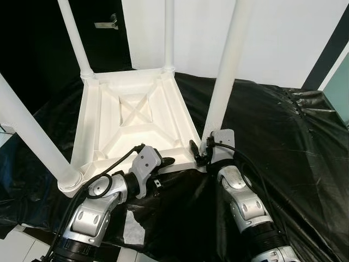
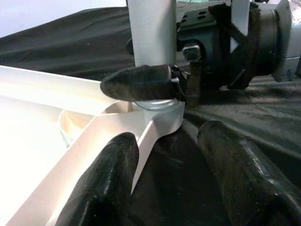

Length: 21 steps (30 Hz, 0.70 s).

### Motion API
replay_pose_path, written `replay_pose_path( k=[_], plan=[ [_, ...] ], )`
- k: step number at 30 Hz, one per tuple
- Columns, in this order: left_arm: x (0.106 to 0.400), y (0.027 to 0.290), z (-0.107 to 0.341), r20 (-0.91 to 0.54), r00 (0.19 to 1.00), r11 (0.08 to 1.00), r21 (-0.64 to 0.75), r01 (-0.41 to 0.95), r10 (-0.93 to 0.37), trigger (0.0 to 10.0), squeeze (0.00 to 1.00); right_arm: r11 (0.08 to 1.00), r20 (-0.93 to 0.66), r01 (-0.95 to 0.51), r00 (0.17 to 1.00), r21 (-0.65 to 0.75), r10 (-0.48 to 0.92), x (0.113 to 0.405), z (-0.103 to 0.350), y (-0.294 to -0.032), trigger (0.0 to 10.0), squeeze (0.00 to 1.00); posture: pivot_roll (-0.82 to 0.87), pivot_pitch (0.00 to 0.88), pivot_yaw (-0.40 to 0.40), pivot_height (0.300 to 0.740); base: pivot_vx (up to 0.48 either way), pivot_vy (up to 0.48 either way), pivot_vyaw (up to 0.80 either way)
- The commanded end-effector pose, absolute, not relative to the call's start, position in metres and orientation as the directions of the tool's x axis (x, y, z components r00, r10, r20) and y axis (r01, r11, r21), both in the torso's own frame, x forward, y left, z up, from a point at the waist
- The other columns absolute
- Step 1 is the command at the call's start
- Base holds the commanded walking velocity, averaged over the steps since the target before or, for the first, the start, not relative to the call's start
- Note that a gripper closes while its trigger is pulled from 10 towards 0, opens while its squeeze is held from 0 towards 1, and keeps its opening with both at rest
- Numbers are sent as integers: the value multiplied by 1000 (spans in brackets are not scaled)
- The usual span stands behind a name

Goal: Building children table

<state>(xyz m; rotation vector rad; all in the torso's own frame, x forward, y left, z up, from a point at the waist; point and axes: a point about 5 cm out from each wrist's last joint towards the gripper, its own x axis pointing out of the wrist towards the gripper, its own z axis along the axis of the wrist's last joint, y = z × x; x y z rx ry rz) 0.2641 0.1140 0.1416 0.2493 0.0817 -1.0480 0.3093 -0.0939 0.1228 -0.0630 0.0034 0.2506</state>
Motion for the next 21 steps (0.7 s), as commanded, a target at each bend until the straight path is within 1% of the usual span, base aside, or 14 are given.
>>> replay_pose_path(
  k=[1,4,6,8,9,10,11,12,13,15,16,19,21],
  plan=[
    [264,112,141,-179,520,494,171,853,-835,10000,0,961,-19,-272,962,-37,272,307,122,-100,10000,1000,58,0,-64,740,0,0,0],
    [263,112,141,-178,519,493,170,853,-836,10000,0,952,-12,-305,952,-15,305,305,122,-106,10000,1000,57,0,-62,740,0,0,0],
    [263,112,141,-180,518,492,170,854,-836,10000,0,927,-5,-374,927,-36,374,301,123,-112,10000,1000,54,0,-59,740,0,0,0],
    [263,113,141,-182,517,491,170,854,-836,10000,0,905,0,-425,905,-28,425,300,126,-117,10000,1000,52,0,-56,740,0,0,0],
    [263,113,141,-183,516,490,170,855,-837,10000,0,892,2,-452,892,-22,452,301,127,-119,10000,733,47,0,-48,740,0,0,0],
    [263,113,141,-184,514,488,169,856,-838,10000,0,870,0,-492,870,-36,493,302,129,-120,10000,0,46,0,-45,740,0,0,0],
    [263,113,141,-184,514,488,169,856,-838,10000,0,870,0,-492,870,-36,493,302,129,-120,10000,0,46,0,-45,740,0,0,0],
    [264,112,142,-185,508,482,170,860,-841,10000,0,830,-10,-553,833,-74,554,304,131,-122,10000,0,41,0,-37,740,0,0,0],
    [264,112,142,-185,508,482,170,860,-841,10000,0,830,-10,-553,833,-74,554,304,131,-122,10000,0,41,0,-37,740,0,0,0],
    [264,112,143,-189,501,474,172,863,-844,10000,0,781,-32,-613,789,-121,614,310,133,-122,10000,0,35,0,-25,740,0,0,0],
    [264,112,143,-189,501,474,172,863,-844,10000,0,781,-32,-613,789,-121,614,310,133,-122,10000,0,35,0,-25,740,0,0,0],
    [266,112,144,-193,492,463,177,868,-849,10000,0,709,-55,-682,726,-177,685,322,140,-117,10000,0,33,0,-13,740,0,0,0],
    [266,113,145,-193,492,463,178,868,-849,10000,0,693,-61,-695,713,-191,699,324,141,-114,10000,0,33,0,-10,740,0,0,0]
  ],
)
